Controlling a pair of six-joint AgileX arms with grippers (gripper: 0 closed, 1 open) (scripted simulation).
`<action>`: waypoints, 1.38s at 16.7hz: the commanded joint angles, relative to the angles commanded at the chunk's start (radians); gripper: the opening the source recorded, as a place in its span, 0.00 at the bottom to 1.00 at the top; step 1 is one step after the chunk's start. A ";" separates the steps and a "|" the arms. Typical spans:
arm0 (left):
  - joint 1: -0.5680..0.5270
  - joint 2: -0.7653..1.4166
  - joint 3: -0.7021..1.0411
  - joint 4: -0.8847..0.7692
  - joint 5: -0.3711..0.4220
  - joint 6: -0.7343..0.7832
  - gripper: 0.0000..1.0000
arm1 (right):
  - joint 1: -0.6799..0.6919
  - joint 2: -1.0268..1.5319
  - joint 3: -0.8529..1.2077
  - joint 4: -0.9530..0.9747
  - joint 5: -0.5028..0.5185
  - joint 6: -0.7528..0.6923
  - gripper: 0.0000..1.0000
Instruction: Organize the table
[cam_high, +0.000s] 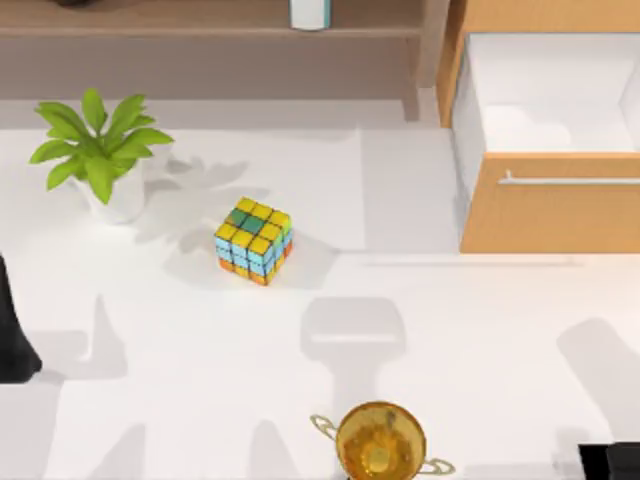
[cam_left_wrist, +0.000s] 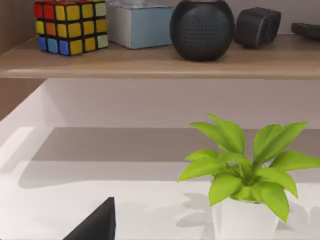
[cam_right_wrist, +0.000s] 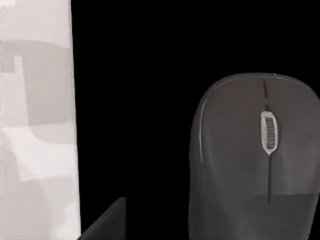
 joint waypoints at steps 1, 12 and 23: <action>0.000 0.000 0.000 0.000 0.000 0.000 1.00 | 0.000 0.000 0.000 0.000 0.000 0.000 1.00; 0.000 0.000 0.000 0.000 0.000 0.000 1.00 | 0.011 0.072 0.008 0.267 0.016 -0.201 1.00; 0.000 0.000 0.000 0.000 0.000 0.000 1.00 | 0.069 0.390 -0.109 1.333 0.110 -0.998 1.00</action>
